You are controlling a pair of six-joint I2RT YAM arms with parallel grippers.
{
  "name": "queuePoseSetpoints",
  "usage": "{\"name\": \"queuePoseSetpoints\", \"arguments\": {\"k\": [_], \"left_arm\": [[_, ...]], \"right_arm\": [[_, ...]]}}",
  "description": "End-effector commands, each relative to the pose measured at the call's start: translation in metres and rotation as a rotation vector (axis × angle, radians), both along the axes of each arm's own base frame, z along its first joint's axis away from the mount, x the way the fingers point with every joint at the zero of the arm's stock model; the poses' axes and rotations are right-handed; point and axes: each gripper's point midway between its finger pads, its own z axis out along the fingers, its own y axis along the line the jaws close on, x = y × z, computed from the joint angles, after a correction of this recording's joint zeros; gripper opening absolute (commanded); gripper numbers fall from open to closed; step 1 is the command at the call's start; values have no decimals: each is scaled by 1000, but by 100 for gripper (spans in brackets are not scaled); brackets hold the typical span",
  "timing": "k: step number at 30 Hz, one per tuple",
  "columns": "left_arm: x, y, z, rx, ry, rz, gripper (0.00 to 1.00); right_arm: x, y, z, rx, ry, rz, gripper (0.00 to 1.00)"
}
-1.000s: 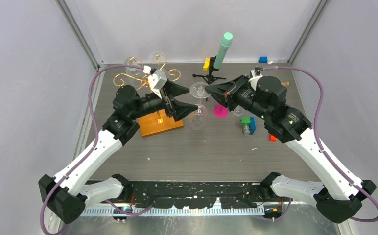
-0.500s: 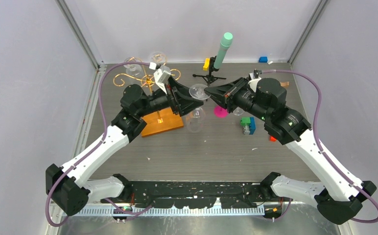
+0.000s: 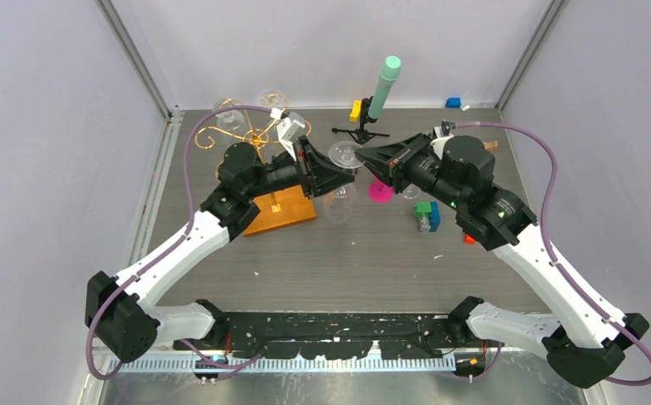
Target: Take the wine glass off the wine glass rack
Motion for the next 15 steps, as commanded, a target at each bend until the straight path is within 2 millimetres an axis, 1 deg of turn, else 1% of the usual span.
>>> {"name": "queuePoseSetpoints", "arguments": {"k": [1,4,6,7,8,9,10,11,12,13,14,15], "left_arm": [[-3,-2,25,-34,-63,-29,19],[-6,-3,27,-34,-74,-47,1],[-7,-3,28,-38,-84,-46,0],[-7,-1,31,-45,-92,-39,0],[-6,0,33,-51,-98,-25,0],[-5,3,36,-59,-104,-6,0],[-4,5,40,-65,-109,15,0],[-2,8,44,-69,-113,39,0],[0,10,46,-69,-115,63,0],[4,13,49,-71,-116,95,0],[7,16,52,-73,-117,126,0],[12,20,57,-80,-116,169,0]], "right_arm": [[-9,-1,41,111,-81,22,0],[-8,1,40,111,-78,28,0],[-7,3,40,107,-85,32,1],[-7,3,40,100,-94,35,4],[-7,3,42,98,-100,36,15],[-6,3,41,88,-110,30,22],[-5,3,40,76,-117,27,36],[-4,1,39,70,-121,15,42],[-3,0,35,56,-123,10,54],[-1,-2,33,49,-125,-7,58],[-1,-5,27,37,-124,-18,65],[1,-8,23,28,-125,-40,67]]}}
